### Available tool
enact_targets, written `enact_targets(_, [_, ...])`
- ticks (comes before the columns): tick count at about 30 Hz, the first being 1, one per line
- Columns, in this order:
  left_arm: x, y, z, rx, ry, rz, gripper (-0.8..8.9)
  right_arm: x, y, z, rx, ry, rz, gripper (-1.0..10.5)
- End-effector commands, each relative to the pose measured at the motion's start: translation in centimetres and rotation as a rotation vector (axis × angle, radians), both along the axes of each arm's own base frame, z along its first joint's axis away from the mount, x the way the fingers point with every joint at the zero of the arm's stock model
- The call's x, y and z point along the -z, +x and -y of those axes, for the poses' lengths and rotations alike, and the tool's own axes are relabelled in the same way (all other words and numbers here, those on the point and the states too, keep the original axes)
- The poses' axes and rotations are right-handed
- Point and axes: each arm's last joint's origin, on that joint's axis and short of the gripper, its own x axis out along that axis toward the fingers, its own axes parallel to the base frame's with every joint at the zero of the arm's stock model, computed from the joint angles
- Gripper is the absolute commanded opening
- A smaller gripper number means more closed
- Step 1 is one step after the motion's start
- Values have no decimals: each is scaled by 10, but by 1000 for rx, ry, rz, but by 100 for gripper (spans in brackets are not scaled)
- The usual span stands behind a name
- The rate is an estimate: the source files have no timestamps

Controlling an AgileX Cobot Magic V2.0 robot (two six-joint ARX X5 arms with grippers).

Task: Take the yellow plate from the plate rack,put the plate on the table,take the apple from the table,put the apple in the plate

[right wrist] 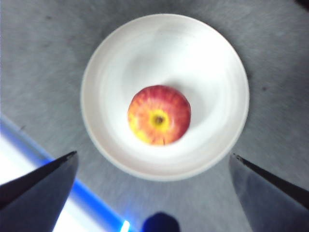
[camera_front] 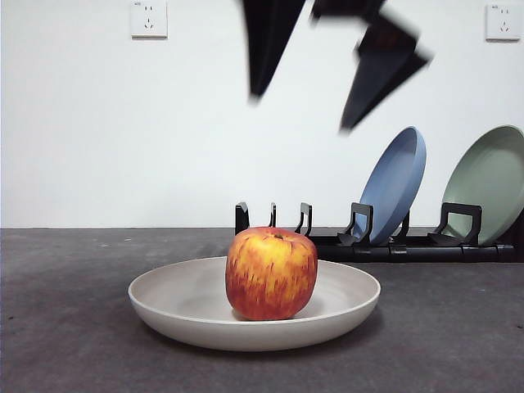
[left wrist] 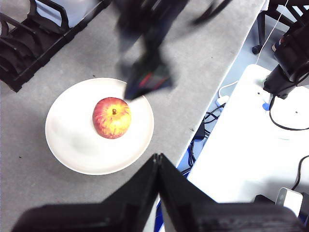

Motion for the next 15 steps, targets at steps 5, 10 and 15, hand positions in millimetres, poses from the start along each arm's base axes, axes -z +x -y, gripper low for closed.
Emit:
enact_targets(5, [0,-1,0,2,0,-3,-8,-44,-42,43,7,35,37,598])
enact_targets(10, [0,-1,0,2,0,-3,-8,-65,-72,75,39,63,68,594])
enact_targets(15, [0,0,0,1,0,-3,-8,-77,-97,102,74,86,85,512])
